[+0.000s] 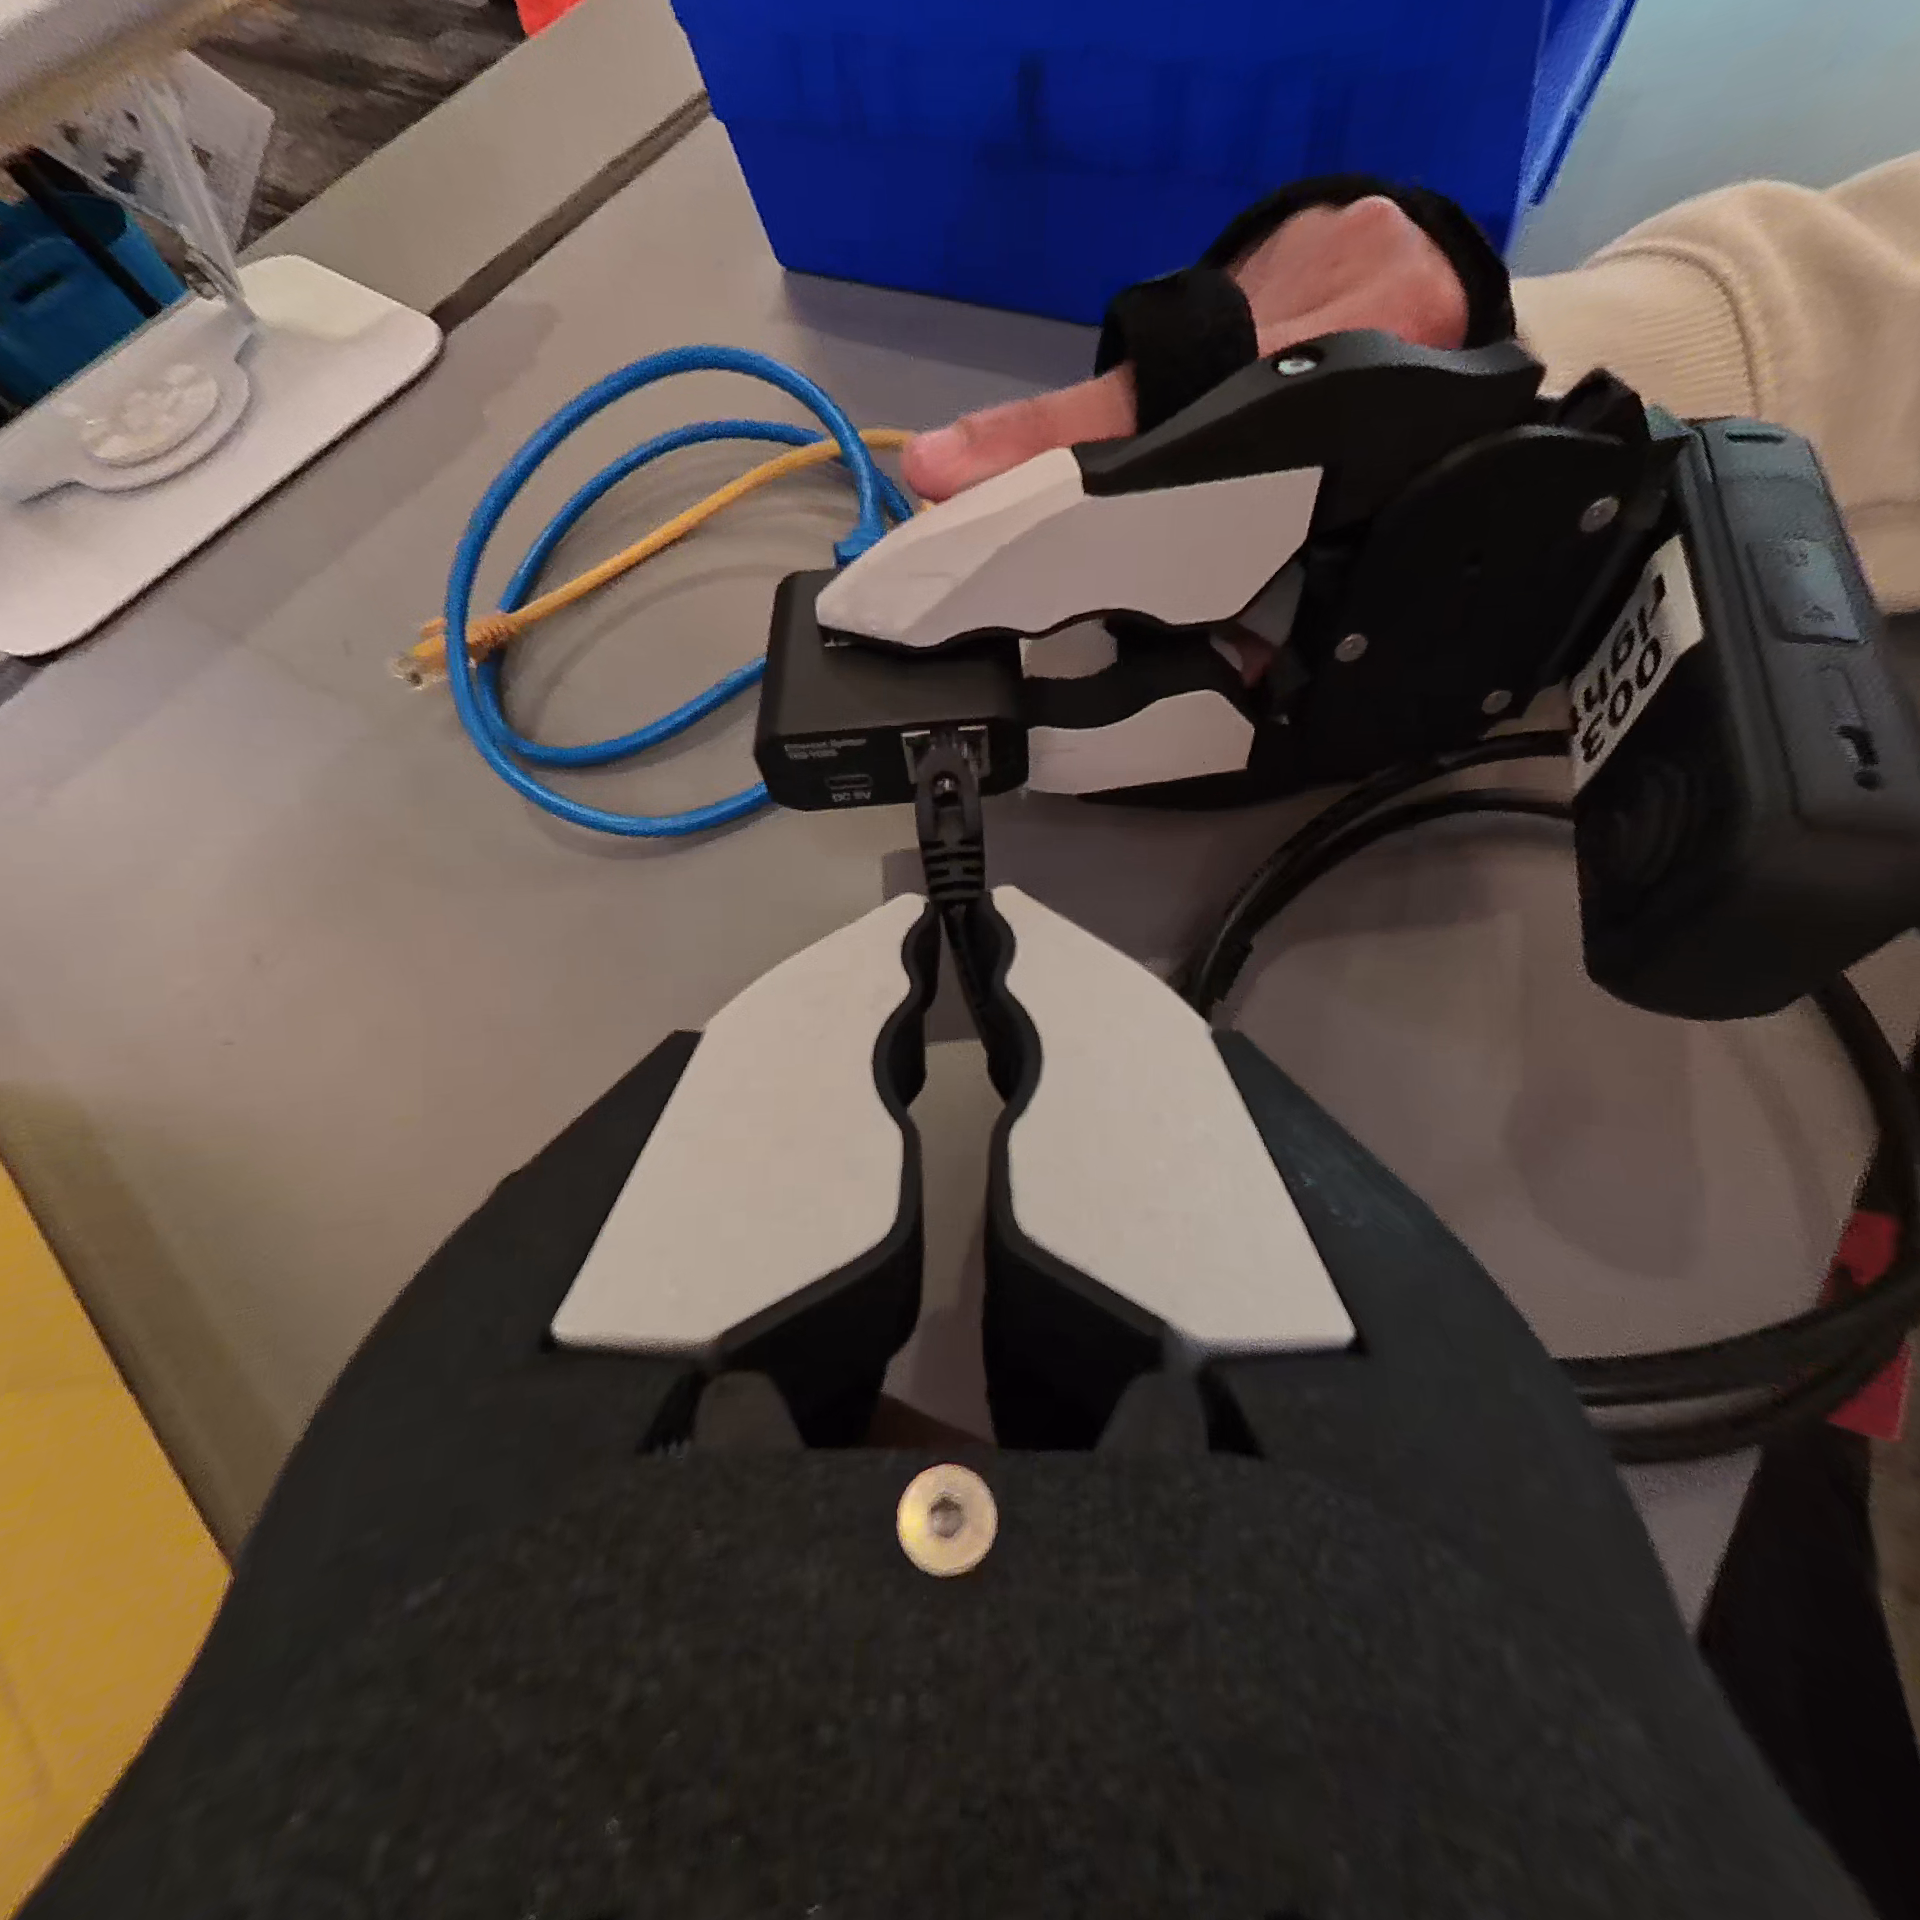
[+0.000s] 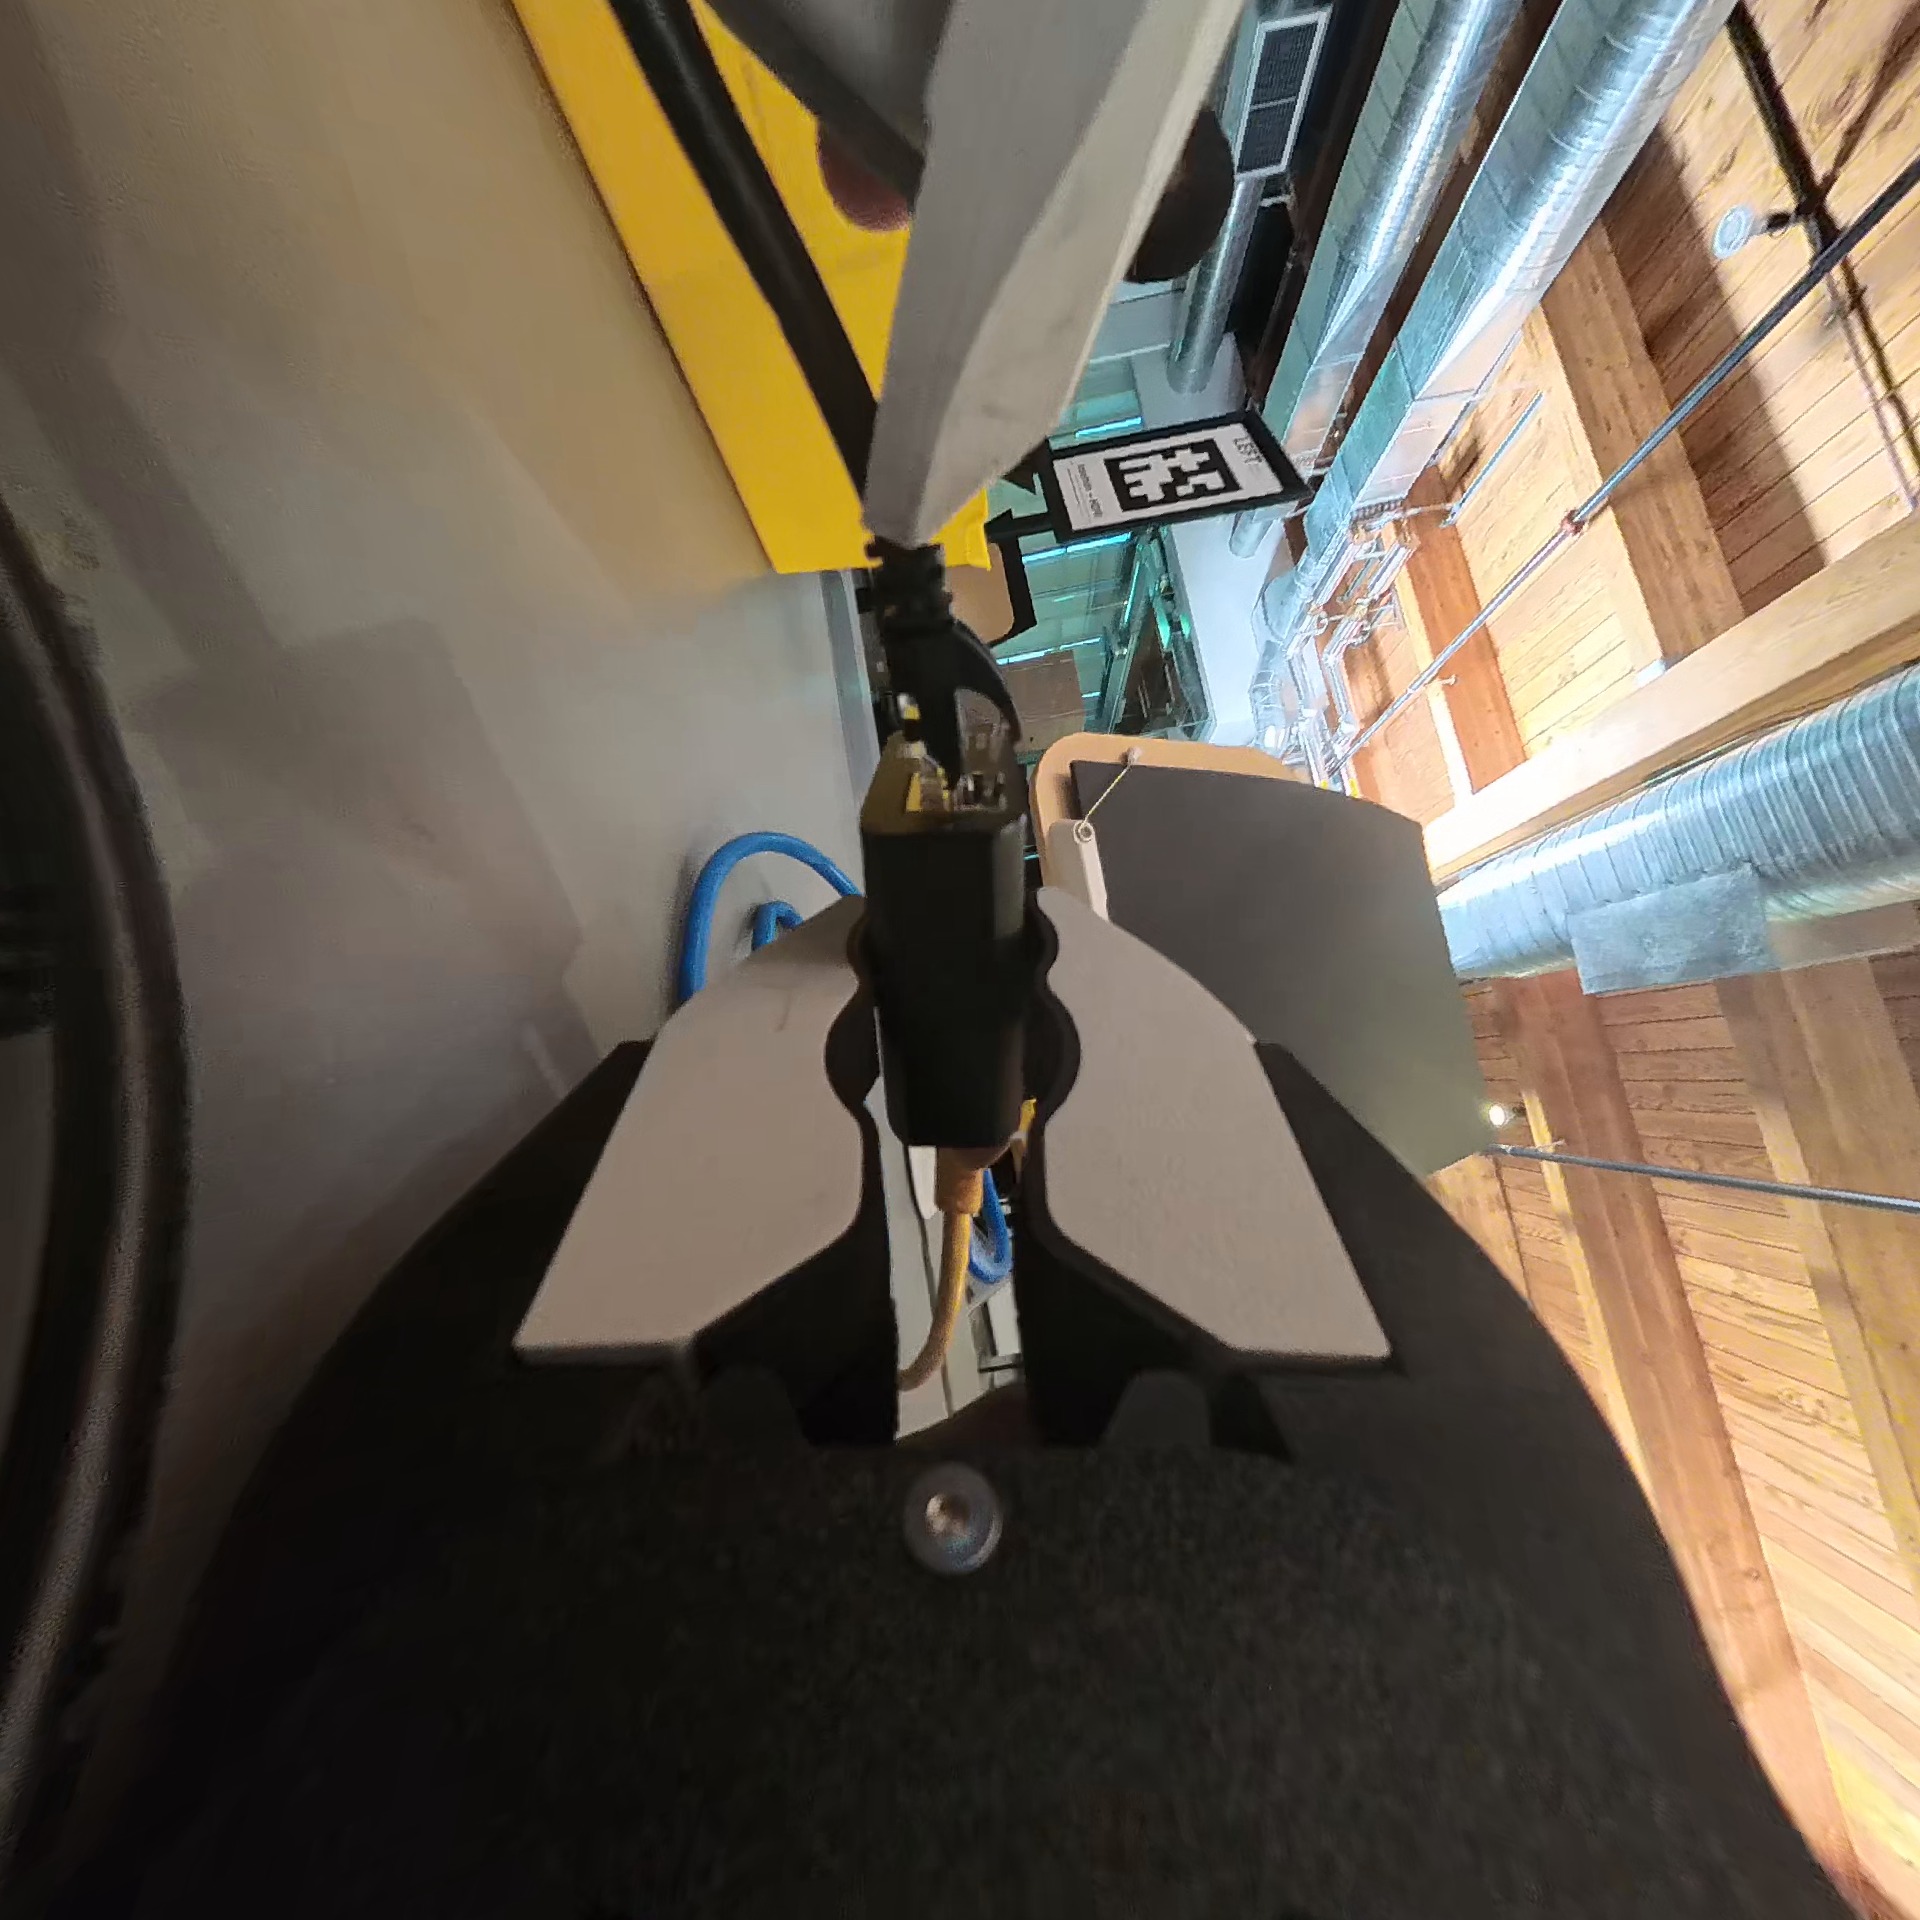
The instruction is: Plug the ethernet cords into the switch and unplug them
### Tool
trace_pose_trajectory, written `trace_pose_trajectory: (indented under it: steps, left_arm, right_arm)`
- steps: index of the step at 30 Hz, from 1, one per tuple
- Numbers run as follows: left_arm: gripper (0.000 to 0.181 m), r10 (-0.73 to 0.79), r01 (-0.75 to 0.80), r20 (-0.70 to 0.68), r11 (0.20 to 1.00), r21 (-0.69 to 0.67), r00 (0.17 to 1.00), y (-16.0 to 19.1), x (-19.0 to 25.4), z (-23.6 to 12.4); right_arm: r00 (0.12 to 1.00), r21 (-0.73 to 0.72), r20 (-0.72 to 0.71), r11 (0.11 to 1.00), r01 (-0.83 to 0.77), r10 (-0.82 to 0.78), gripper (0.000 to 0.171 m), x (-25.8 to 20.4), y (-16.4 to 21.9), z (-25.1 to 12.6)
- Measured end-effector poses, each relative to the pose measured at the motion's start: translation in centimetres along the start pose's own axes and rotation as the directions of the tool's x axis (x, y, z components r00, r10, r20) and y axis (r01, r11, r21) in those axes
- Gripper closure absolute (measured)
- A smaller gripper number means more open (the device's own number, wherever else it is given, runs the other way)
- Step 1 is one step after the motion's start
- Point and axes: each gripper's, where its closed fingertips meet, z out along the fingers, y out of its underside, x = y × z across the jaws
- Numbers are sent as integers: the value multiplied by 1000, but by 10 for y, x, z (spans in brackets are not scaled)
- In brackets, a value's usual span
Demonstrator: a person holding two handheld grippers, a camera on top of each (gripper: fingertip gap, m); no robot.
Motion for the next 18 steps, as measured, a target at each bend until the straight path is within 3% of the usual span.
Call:
trace_pose_trajectory:
  steps: [7,11,18]
  left_arm:
    - [176,0,-7,-91,998,-69,996,8,6,-4]
    - [176,24,-43,-220,995,-85,975,11,36,1]
    - [175,-15,4,-124,996,-87,992,8,23,-1]
  right_arm:
    - [1000,7,9,1000,27,-27,149,-7,-10,-1]
    - [995,49,20,994,94,-95,149,-16,-22,-3]
    - [998,31,-1,997,64,-64,148,-10,-13,-2]
